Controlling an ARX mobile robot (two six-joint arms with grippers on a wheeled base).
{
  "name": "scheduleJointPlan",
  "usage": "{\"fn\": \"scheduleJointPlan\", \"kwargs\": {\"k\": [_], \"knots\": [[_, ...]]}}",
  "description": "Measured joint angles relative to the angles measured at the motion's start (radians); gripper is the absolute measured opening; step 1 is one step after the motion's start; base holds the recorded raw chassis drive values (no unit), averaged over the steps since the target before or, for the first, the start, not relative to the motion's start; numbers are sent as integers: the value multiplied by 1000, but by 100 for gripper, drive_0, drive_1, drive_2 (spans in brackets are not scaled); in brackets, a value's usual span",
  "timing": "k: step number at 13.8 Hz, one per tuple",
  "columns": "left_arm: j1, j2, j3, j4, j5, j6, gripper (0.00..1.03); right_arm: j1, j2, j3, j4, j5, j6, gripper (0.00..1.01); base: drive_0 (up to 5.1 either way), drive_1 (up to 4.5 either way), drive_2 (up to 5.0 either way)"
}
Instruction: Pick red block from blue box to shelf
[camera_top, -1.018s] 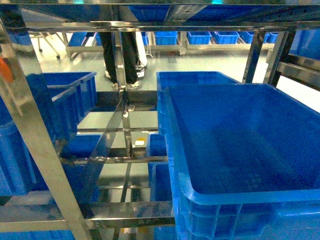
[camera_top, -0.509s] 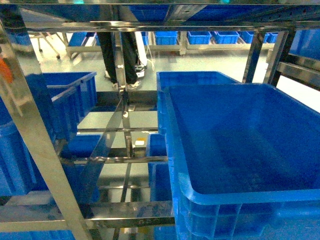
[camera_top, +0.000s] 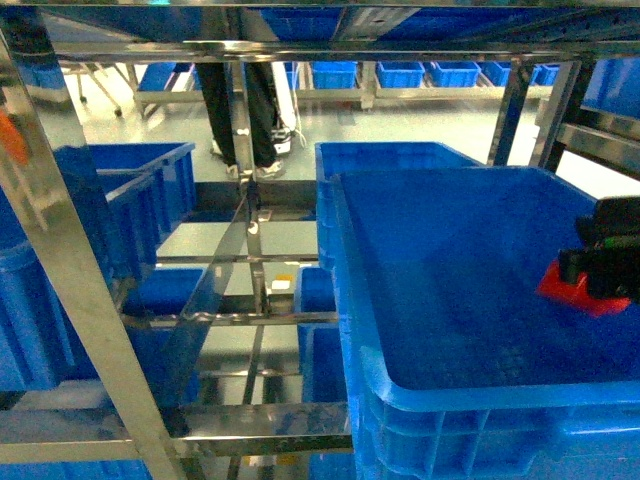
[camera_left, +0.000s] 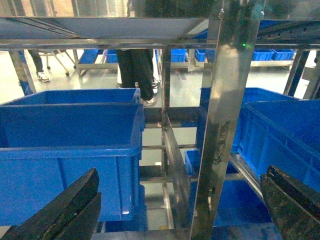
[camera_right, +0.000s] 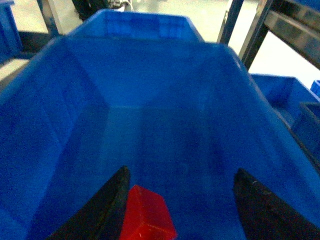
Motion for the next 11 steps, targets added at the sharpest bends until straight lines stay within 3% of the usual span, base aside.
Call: {"fn": "scheduleJointPlan", "kwargs": {"k": [6, 7, 8, 9, 10, 11], "knots": [[0, 0, 0, 0, 0, 0, 98, 32, -88, -79, 8, 34, -4, 77, 0, 0, 0], [0, 0, 0, 0, 0, 0, 98, 48, -162, -114, -2, 50, -6, 84, 0, 0, 0], [0, 0, 0, 0, 0, 0, 98, 103, -394, -344, 248, 98, -10, 82, 0, 0, 0], [0, 0, 0, 0, 0, 0, 98, -16, -636, -461, 144, 6, -10, 34, 0, 0, 0], [0, 0, 0, 0, 0, 0, 98, -60, -753, -489, 46, -32, -10, 8, 0, 0, 0], [0, 0, 0, 0, 0, 0, 98, -77, -814, -499, -2, -49, -10, 2, 0, 0, 0]]}}
